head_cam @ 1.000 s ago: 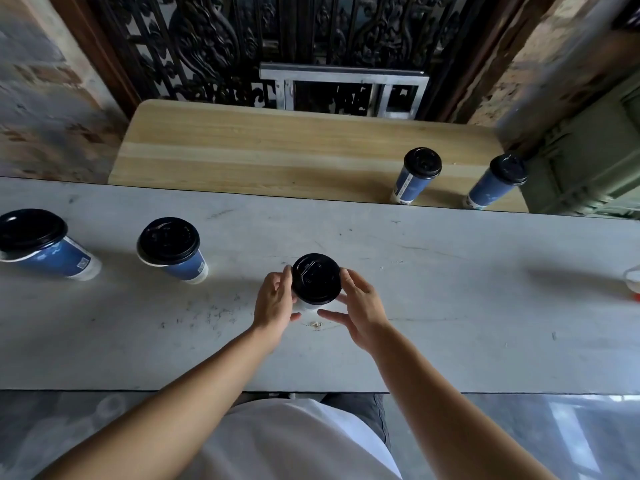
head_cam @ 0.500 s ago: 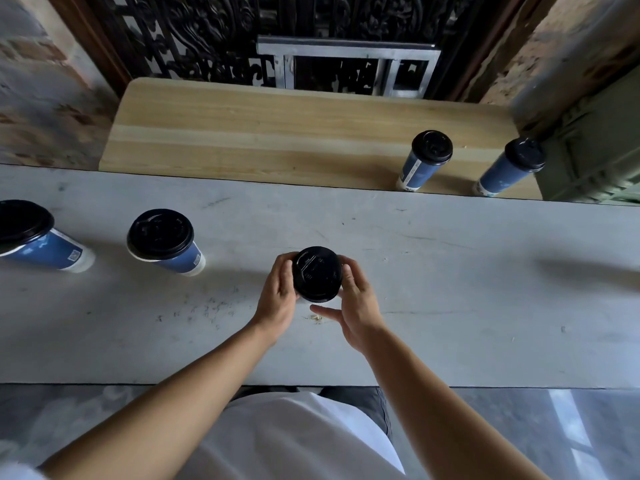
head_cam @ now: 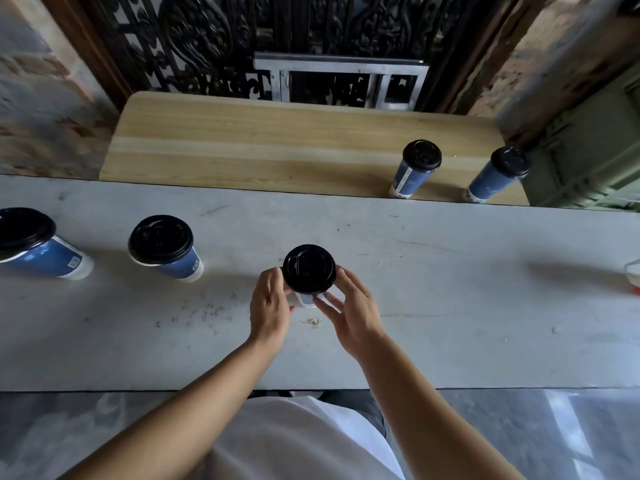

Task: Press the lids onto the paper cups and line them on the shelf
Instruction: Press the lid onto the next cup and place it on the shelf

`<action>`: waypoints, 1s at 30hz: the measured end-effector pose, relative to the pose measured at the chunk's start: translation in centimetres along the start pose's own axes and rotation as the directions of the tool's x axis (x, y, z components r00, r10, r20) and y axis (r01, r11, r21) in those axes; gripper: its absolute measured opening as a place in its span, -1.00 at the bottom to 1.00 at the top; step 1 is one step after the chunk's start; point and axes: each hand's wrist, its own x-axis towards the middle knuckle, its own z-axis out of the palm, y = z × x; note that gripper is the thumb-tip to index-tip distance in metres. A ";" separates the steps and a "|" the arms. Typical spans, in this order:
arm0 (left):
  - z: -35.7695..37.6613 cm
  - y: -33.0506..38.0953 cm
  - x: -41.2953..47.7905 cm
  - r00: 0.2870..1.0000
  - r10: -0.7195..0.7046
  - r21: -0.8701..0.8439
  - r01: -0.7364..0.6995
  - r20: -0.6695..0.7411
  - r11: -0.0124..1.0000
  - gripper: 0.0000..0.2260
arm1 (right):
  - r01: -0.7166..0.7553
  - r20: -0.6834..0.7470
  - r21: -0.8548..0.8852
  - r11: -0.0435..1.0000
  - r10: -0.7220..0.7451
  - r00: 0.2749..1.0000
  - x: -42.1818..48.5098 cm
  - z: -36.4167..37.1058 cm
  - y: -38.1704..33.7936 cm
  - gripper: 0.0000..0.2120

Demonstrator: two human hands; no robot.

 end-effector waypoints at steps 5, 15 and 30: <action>-0.9 -0.2 0.4 0.999 -0.049 0.067 0.047 0.015 0.997 -0.69 | 0.001 0.001 -0.133 0.991 -0.001 1.000 -0.2 -0.1 0.0 -0.71; -0.7 1.1 1.3 0.990 -0.074 0.131 0.058 0.118 0.990 -0.58 | -0.018 0.040 -0.205 0.979 0.027 0.999 0.9 -0.8 -1.1 -0.71; -0.8 3.2 3.5 0.956 0.009 0.121 -0.047 0.293 0.992 -0.75 | 0.006 0.038 -0.323 0.946 0.007 0.999 3.3 0.4 -2.4 -0.72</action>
